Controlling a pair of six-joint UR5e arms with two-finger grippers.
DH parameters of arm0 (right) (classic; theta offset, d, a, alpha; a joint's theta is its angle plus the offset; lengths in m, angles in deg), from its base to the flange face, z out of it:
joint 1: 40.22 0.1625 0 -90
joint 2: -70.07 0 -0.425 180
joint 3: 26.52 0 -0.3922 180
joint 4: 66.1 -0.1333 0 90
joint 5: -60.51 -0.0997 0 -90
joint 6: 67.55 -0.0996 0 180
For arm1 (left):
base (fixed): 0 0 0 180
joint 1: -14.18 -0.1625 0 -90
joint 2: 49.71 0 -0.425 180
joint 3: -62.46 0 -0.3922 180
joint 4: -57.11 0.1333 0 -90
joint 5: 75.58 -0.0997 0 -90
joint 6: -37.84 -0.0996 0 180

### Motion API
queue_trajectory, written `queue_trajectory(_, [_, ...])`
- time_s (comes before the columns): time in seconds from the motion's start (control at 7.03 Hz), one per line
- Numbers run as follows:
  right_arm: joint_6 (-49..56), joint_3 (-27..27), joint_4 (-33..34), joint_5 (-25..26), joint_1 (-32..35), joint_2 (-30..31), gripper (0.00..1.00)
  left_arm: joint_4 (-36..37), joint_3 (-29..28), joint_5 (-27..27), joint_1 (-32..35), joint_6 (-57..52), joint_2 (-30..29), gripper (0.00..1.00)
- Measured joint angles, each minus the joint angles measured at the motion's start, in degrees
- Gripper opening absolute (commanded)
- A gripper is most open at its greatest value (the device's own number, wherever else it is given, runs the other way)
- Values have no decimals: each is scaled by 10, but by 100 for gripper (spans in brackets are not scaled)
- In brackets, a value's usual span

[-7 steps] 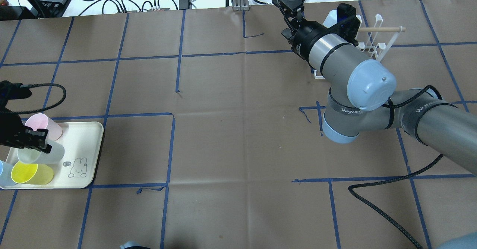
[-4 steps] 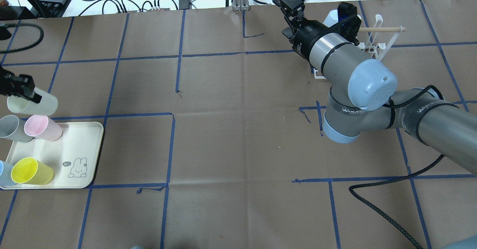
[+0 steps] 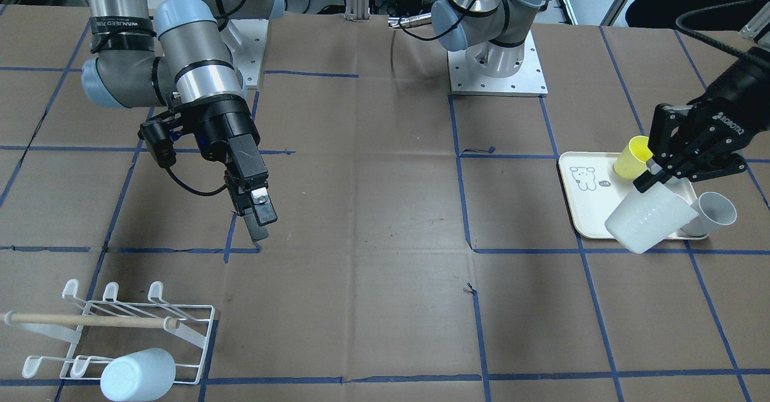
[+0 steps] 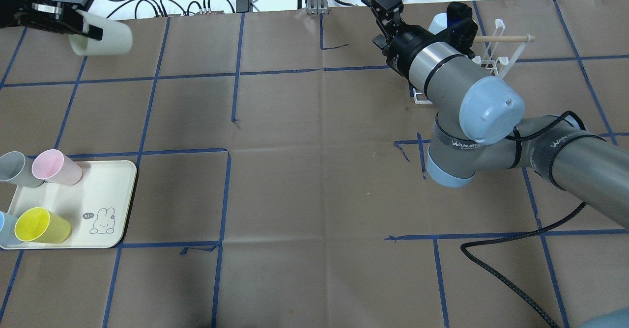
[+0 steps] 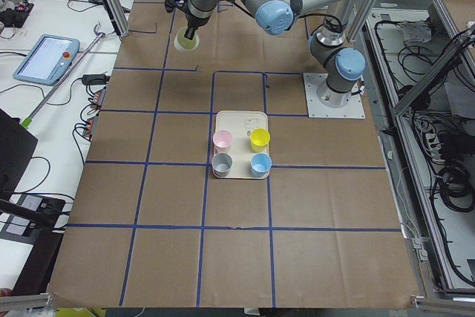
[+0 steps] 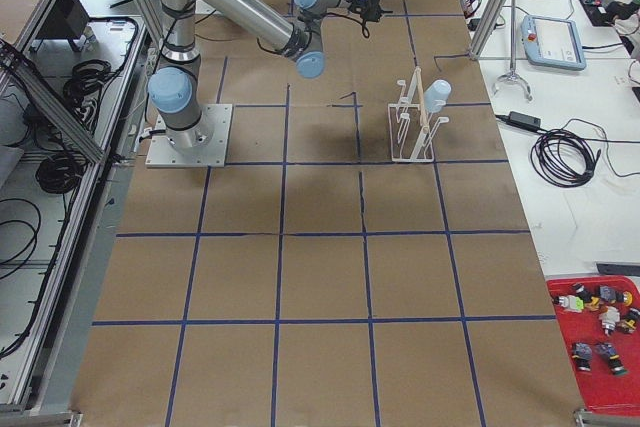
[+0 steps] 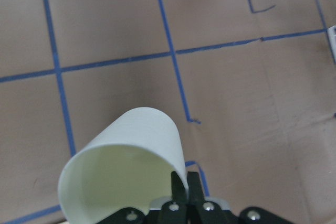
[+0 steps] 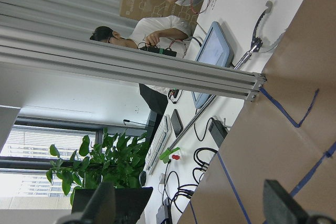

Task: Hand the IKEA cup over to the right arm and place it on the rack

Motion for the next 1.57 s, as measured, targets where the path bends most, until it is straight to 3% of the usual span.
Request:
queue_trajectory(0.43, [0, 1, 0, 0, -1, 1, 100, 85, 41, 122, 49, -34, 6, 0])
queue_trajectory(1.0, [0, 2, -1, 2, -1, 1, 100, 379, 232, 289, 59, -43, -6, 0])
queue_trajectory(1.28, [-2, 2, -1, 1, -1, -1, 100, 473, 285, 357, 68, -52, -18, 0])
queue_trajectory(1.57, [-24, 2, 0, -2, 0, -5, 100, 579, 310, 379, 107, -44, -48, 1])
